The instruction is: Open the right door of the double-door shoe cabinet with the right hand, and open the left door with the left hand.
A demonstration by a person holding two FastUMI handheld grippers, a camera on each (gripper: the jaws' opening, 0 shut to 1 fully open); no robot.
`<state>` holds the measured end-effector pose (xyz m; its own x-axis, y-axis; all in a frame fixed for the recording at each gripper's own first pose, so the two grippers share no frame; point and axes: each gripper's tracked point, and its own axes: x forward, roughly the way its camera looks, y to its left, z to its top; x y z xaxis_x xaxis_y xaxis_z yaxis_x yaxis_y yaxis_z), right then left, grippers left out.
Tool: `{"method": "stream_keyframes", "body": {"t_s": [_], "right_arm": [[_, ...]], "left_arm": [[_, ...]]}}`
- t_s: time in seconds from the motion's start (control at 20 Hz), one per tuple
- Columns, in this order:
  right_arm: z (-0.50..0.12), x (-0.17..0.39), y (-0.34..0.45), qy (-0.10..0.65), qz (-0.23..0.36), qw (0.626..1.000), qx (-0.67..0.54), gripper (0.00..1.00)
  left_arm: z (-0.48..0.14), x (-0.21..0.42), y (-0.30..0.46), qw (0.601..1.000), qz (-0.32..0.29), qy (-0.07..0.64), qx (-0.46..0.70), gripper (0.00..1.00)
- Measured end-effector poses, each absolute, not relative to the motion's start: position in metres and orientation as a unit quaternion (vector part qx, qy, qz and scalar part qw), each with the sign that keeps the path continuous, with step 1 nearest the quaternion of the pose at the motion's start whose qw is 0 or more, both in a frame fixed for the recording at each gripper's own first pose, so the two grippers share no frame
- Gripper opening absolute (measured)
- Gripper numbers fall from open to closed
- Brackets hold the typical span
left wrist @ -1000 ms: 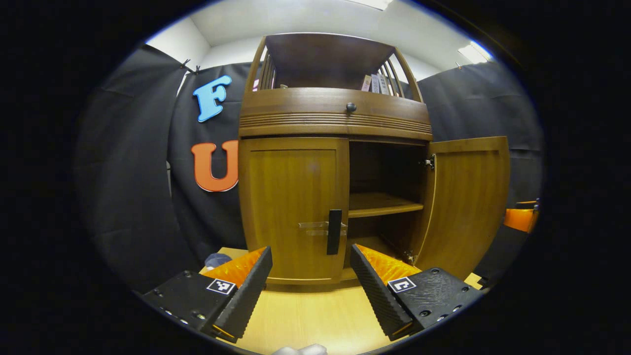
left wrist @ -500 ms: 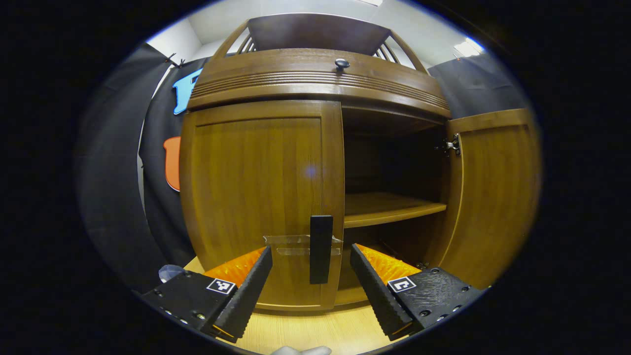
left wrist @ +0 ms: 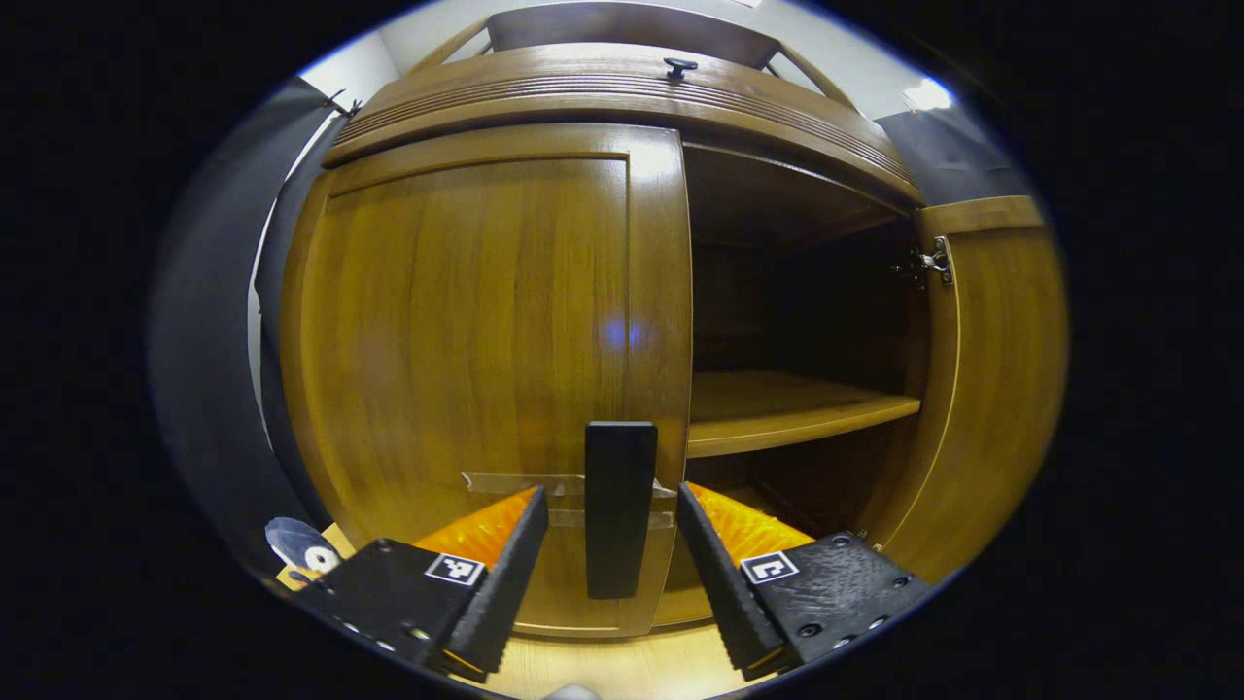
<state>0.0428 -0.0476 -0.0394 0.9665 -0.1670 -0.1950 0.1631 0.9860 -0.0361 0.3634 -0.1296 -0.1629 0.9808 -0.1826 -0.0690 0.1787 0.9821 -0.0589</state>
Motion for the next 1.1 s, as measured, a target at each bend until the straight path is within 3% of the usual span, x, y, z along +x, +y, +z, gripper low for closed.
{"method": "stream_keyframes", "body": {"t_s": [0.05, 0.1, 0.2, 0.25, 0.35, 0.4, 0.45, 0.5, 0.7, 0.75, 0.8, 0.85, 0.9, 0.95, 1.1], "right_arm": [[-0.041, 0.043, -0.047, 0.101, -0.082, 0.991, -0.009, 1.00], [-0.042, 0.043, -0.047, 0.103, -0.081, 0.991, -0.008, 1.00], [-0.042, 0.043, -0.044, 0.103, -0.078, 0.992, -0.009, 1.00], [-0.040, 0.043, -0.044, 0.102, -0.078, 0.992, -0.011, 1.00], [-0.039, 0.041, -0.044, 0.101, -0.077, 0.992, -0.014, 1.00], [-0.040, 0.040, -0.044, 0.101, -0.077, 0.992, -0.015, 1.00], [-0.040, 0.039, -0.045, 0.101, -0.077, 0.992, -0.015, 1.00], [-0.041, 0.037, -0.046, 0.102, -0.078, 0.992, -0.013, 1.00], [-0.041, 0.028, -0.048, 0.100, -0.079, 0.992, -0.012, 1.00], [-0.041, 0.026, -0.048, 0.099, -0.079, 0.992, -0.012, 1.00], [-0.042, 0.024, -0.047, 0.099, -0.078, 0.992, -0.012, 1.00], [-0.043, 0.023, -0.046, 0.099, -0.075, 0.992, -0.011, 1.00], [-0.044, 0.020, -0.046, 0.100, -0.073, 0.992, -0.010, 1.00], [-0.045, 0.019, -0.044, 0.101, -0.070, 0.992, -0.009, 1.00], [-0.048, 0.015, -0.040, 0.102, -0.059, 0.993, -0.009, 1.00]], "left_arm": [[-0.164, 0.366, -0.133, 0.995, -0.093, 0.038, -0.021, 0.84], [-0.164, 0.368, -0.135, 0.995, -0.092, 0.037, -0.015, 0.73], [-0.163, 0.371, -0.136, 0.995, -0.090, 0.039, -0.010, 0.71], [-0.164, 0.374, -0.133, 0.996, -0.079, 0.038, -0.005, 0.77], [-0.164, 0.376, -0.133, 0.996, -0.083, 0.036, -0.013, 0.53], [-0.165, 0.376, -0.132, 0.996, -0.083, 0.038, -0.013, 0.46], [-0.167, 0.382, -0.130, 0.996, -0.079, 0.035, -0.020, 0.55], [-0.166, 0.376, -0.129, 0.996, -0.080, 0.037, -0.024, 0.33], [-0.164, 0.366, -0.126, 0.995, -0.081, 0.044, -0.024, 0.23], [-0.165, 0.363, -0.125, 0.995, -0.084, 0.042, -0.023, 0.31], [-0.166, 0.359, -0.125, 0.995, -0.087, 0.043, -0.024, 0.23], [-0.167, 0.356, -0.123, 0.995, -0.089, 0.046, -0.025, 0.31], [-0.167, 0.351, -0.122, 0.994, -0.092, 0.048, -0.026, 0.31], [-0.167, 0.347, -0.121, 0.994, -0.094, 0.050, -0.025, 0.23], [-0.168, 0.329, -0.115, 0.994, -0.101, 0.048, -0.021, 0.23]]}}
